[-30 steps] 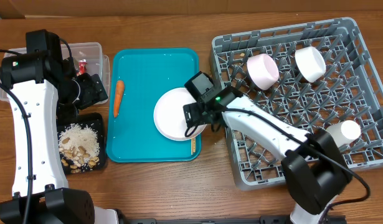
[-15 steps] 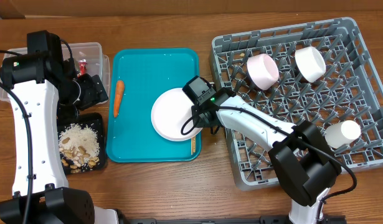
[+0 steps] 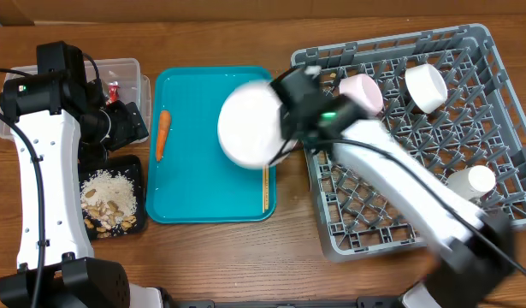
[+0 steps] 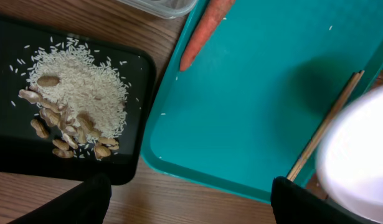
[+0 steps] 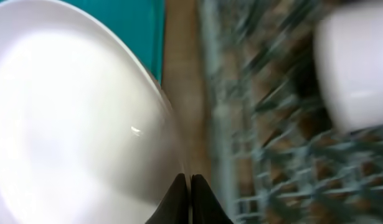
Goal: Sort waste into correct bins and load items into the dishwasher
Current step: 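Carry the white plate right and stand it upright in the rack's back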
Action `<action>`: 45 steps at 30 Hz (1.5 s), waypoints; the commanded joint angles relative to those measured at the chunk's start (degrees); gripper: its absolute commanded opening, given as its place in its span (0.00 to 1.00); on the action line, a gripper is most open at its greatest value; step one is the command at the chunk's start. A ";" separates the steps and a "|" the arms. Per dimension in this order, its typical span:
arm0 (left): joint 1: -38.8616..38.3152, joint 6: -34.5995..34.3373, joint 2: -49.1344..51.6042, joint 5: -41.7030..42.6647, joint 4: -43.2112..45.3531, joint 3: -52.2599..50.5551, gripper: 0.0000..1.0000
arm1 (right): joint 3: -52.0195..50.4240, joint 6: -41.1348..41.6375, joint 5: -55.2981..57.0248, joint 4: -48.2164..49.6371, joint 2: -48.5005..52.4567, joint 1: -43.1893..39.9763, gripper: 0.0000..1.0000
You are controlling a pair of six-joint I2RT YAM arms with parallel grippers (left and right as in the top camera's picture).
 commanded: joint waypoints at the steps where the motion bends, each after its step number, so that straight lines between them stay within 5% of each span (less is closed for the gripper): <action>1: -0.13 1.18 -0.46 -0.68 0.37 -0.61 0.84 | 2.08 -5.64 15.37 -1.05 -9.44 -4.66 0.04; 7: -0.13 1.18 -0.46 -1.03 0.68 -0.61 0.84 | 1.73 -8.92 42.01 -3.87 -13.18 -12.35 0.04; 13: -0.13 1.20 -0.46 -1.05 0.66 -0.61 0.84 | -1.33 -0.11 64.43 -3.58 -13.07 -18.10 0.04; 27: -0.13 1.20 -0.46 -1.03 0.68 -0.61 0.84 | -1.53 -2.82 51.87 2.36 -8.22 -39.58 0.04; 45: -0.13 1.18 -0.46 -1.01 1.53 -0.61 0.84 | -1.55 -2.89 50.47 3.43 7.15 -40.11 0.04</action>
